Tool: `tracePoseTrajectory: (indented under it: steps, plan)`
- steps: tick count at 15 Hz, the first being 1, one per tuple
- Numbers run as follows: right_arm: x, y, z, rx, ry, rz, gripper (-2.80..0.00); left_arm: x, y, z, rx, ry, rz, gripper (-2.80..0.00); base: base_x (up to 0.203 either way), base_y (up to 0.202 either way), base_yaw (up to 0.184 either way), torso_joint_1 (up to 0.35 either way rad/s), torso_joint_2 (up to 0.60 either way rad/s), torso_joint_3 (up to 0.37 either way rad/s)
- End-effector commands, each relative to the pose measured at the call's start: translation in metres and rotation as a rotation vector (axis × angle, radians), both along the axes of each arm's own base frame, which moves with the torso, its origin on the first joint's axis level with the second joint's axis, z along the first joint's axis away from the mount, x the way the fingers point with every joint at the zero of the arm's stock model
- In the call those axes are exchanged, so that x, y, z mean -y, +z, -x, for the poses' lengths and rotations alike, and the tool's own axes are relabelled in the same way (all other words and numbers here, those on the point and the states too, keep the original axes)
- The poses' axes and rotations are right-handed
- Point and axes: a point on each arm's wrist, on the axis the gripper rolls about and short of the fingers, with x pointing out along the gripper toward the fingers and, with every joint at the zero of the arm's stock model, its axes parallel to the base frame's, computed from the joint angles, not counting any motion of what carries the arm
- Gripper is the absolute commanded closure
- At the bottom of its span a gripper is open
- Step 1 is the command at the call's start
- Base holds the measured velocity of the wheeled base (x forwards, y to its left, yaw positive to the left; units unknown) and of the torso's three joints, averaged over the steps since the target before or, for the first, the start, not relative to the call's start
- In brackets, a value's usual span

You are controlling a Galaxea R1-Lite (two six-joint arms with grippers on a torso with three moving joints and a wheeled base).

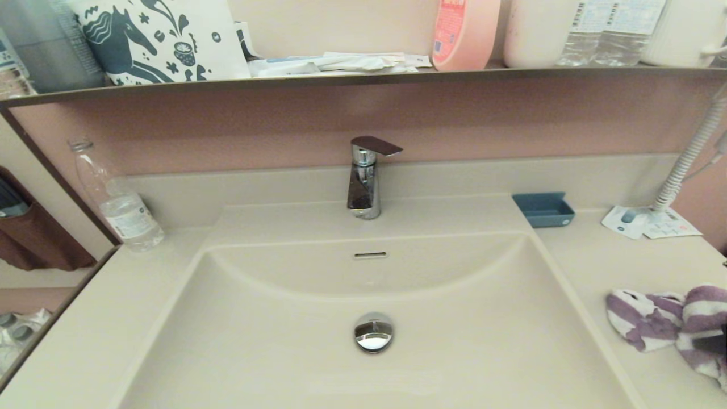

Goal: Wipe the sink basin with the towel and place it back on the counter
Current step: Pick up the cloth

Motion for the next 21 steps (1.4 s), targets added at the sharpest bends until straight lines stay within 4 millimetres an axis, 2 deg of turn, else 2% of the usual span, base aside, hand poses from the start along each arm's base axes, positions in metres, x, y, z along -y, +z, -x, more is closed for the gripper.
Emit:
tracePoseTrajectory:
  steps: [1,3,6,7,9,10,11,14,18,20,21]
  plan:
    - [-0.001,0.007,0.004,0.030,0.000,0.015,0.00,0.000,0.000,0.000,-0.002,0.001,0.001,0.00,0.000,0.000,0.000,0.000,0.00,0.000]
    - [-0.002,0.020,0.012,0.083,-0.010,0.033,0.00,0.000,0.000,0.000,-0.002,0.001,0.001,0.00,0.000,0.000,0.000,0.000,0.00,0.000]
    - [-0.004,0.053,0.026,0.150,-0.002,-0.011,0.00,0.000,0.000,0.000,-0.002,-0.001,0.001,0.00,0.000,0.000,0.000,0.000,0.00,0.000]
    - [-0.008,0.071,0.034,0.165,0.001,-0.048,0.00,0.000,0.000,0.000,-0.002,0.000,0.001,0.00,0.000,0.000,0.000,0.000,0.00,0.000]
    - [-0.020,0.106,0.051,0.227,0.031,-0.158,0.00,0.000,0.000,0.000,-0.002,0.000,0.001,0.00,0.000,0.000,0.000,0.000,0.00,0.000]
    - [-0.030,0.119,0.061,0.254,0.061,-0.234,0.00,0.000,0.000,0.000,-0.002,-0.001,0.001,0.00,0.000,0.000,0.000,0.000,0.00,0.000]
    - [-0.039,0.123,0.062,0.257,0.091,-0.286,0.00,0.000,0.000,0.000,-0.002,0.000,0.001,0.00,0.000,0.000,0.000,0.000,0.00,0.000]
    - [-0.083,0.135,0.060,0.217,0.214,-0.446,0.00,0.000,0.000,0.000,-0.001,0.000,0.001,0.00,0.000,0.000,0.000,0.000,0.00,0.000]
    - [-0.160,0.149,0.050,0.179,0.308,-0.483,0.00,0.000,0.000,0.000,-0.002,-0.001,0.001,0.00,0.000,0.000,0.000,0.000,0.00,0.000]
    - [-0.197,0.171,0.034,0.227,0.297,-0.545,0.00,0.000,0.000,0.000,-0.002,0.000,0.001,0.00,0.000,0.000,0.000,0.000,0.00,0.000]
    - [-0.207,0.186,0.027,0.263,0.285,-0.581,0.00,0.000,0.000,0.000,-0.002,0.001,0.001,0.00,0.000,0.000,0.000,0.000,0.00,0.000]
